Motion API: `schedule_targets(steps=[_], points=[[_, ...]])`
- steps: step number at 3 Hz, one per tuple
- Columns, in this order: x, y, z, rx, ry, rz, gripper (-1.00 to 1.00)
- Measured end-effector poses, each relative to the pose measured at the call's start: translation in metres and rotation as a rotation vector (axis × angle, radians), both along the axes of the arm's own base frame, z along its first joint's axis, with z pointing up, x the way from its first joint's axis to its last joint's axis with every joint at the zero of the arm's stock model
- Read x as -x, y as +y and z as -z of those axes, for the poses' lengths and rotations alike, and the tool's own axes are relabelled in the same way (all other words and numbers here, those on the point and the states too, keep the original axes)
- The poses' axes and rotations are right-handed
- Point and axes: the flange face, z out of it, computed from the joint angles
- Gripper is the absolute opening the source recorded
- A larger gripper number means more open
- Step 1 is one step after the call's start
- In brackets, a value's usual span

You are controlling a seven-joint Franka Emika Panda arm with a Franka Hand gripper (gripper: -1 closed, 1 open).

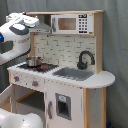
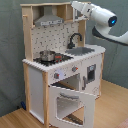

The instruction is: Play with the kitchen

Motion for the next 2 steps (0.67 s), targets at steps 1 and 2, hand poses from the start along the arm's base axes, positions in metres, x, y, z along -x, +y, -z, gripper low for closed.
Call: schedule_targets(steps=[1, 2], points=[[-0.0034, 0.0069, 0.0044, -0.040, -0.028, 0.017, 1.00], [-0.0059, 0.0133, 0.0089, -0.087, -0.054, 0.030, 1.00]])
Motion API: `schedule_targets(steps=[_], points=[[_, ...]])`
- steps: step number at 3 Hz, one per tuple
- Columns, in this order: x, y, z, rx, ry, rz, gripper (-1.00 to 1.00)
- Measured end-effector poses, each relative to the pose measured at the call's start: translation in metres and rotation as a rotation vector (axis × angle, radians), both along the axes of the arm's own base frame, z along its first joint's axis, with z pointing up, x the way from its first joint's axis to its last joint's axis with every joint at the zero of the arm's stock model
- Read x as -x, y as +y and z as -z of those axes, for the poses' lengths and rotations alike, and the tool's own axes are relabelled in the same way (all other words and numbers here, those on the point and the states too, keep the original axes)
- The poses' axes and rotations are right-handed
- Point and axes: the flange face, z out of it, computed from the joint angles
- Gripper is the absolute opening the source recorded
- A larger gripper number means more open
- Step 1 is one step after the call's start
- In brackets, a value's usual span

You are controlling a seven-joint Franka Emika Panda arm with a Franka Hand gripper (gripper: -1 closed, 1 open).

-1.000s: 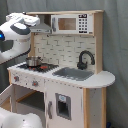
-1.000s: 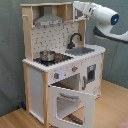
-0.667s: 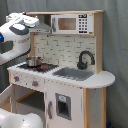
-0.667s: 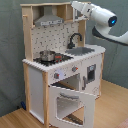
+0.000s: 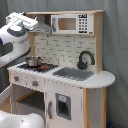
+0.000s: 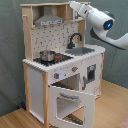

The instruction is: Play with the kitchen

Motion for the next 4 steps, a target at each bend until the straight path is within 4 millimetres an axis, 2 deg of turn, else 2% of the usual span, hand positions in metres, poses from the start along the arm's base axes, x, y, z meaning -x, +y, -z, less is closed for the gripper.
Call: schedule_targets(steps=[4], points=[[-0.009, 0.028, 0.029, -0.270, -0.119, 0.062, 1.00]])
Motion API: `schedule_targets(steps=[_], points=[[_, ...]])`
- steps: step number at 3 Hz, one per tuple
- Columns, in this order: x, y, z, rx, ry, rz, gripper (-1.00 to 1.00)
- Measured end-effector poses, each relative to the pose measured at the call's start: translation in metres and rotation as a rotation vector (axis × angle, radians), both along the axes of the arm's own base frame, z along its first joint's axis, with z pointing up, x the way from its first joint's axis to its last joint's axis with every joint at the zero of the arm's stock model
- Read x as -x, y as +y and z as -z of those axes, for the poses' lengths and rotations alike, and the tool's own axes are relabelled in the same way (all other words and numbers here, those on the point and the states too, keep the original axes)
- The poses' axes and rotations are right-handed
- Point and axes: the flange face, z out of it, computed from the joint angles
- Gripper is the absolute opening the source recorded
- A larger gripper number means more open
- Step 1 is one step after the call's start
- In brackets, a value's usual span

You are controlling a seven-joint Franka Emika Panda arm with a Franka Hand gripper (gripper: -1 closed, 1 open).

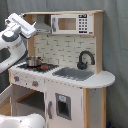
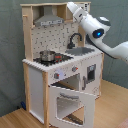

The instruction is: Play with the kitchen

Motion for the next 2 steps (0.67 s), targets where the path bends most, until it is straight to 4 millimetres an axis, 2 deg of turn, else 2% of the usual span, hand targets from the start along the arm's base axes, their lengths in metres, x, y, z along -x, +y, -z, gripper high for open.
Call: schedule_targets(steps=[2], points=[[0.0018, 0.0068, 0.0087, -0.169, -0.075, 0.044, 1.00]])
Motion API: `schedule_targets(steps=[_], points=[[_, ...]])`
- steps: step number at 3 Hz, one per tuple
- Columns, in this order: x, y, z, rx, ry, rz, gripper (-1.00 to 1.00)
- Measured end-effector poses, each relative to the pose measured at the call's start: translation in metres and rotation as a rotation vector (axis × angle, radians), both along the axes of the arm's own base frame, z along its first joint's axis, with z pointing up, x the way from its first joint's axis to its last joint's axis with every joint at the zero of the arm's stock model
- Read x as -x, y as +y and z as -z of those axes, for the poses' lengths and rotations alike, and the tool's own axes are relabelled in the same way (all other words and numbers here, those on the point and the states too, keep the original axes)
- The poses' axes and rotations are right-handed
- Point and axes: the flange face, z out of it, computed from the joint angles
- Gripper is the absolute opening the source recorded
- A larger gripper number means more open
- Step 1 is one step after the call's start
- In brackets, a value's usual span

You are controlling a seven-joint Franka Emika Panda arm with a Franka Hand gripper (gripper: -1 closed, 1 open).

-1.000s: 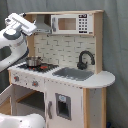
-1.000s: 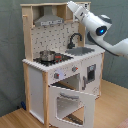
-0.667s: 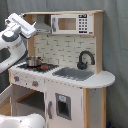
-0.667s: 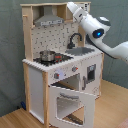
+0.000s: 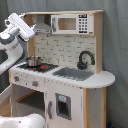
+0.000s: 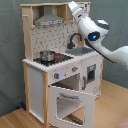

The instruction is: Play with the kitchen

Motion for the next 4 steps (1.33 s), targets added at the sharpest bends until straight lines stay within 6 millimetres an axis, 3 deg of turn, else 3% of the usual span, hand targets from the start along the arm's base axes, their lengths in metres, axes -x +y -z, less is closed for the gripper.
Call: schedule_targets(steps=[4], points=[[-0.0085, 0.0022, 0.0021, -0.320, -0.140, 0.071, 1.00]])
